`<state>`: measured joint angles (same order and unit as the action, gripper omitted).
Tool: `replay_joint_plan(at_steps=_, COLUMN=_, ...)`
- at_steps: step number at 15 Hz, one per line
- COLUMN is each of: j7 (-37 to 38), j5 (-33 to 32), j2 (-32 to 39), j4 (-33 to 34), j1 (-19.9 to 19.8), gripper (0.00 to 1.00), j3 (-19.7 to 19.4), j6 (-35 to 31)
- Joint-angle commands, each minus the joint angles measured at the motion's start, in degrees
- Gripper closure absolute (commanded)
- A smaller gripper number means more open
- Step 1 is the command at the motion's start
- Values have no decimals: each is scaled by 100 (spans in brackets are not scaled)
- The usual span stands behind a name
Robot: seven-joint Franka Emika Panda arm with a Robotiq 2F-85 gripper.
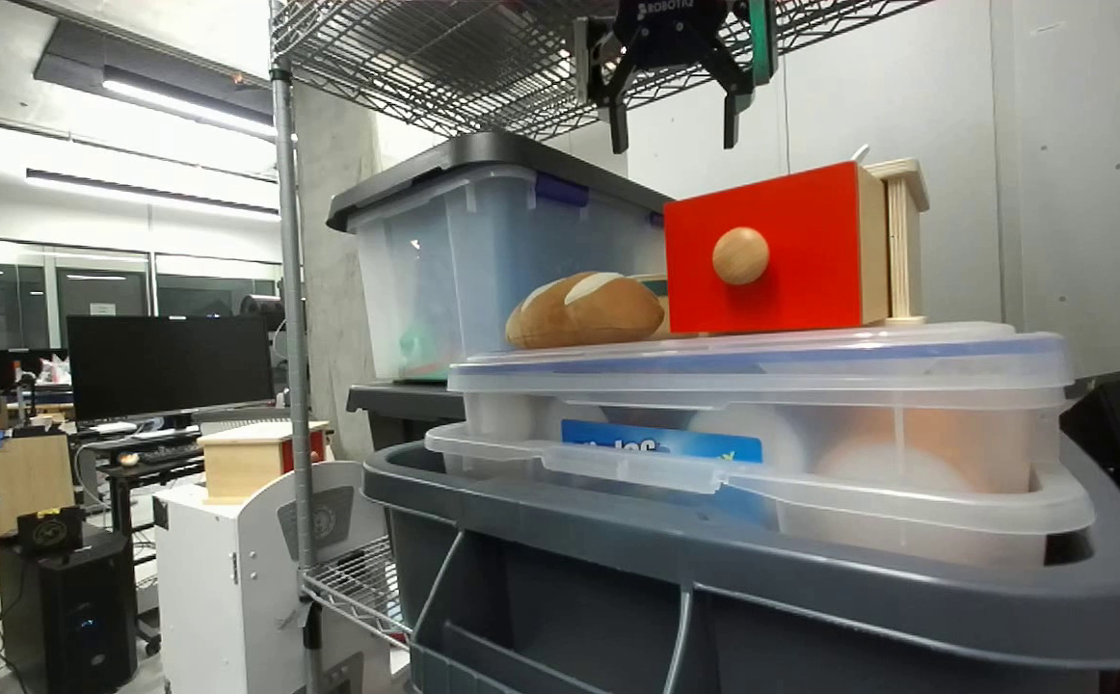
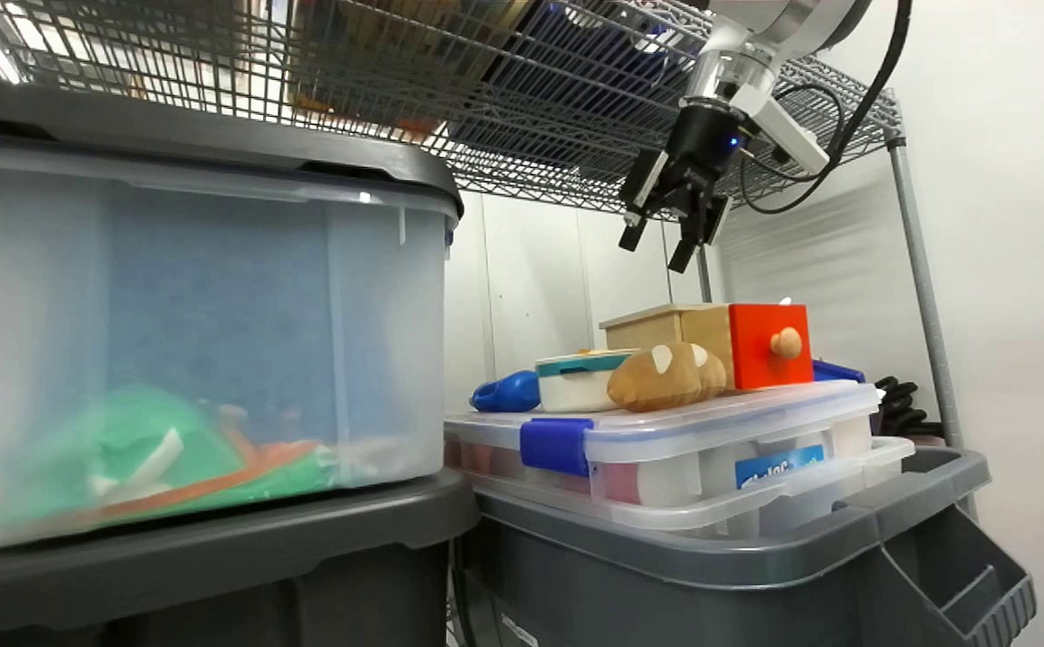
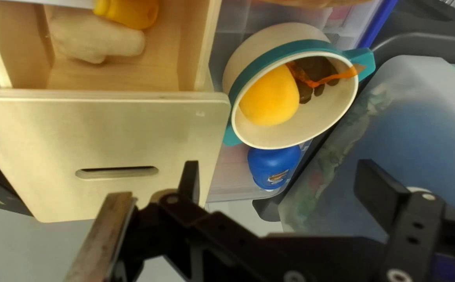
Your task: Put the yellow plushie in the white bowl
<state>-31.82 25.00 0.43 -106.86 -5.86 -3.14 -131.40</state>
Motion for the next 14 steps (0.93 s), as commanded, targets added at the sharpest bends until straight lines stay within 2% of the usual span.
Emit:
replay_joint_plan(at_steps=1, j7=-139, j5=59, j2=-522, j4=-522, j1=0, gripper=0, j3=-135, j6=119)
replay_joint_plan(at_steps=9, j7=-113, j5=-336, j2=-1648, j4=-1813, j1=167, gripper=0, j3=-310, j6=138)
replay_joint_plan(at_steps=14, j7=162, j5=-1062, j2=-2251, j4=-2342, j1=150, gripper=0, j3=-395, j6=424)
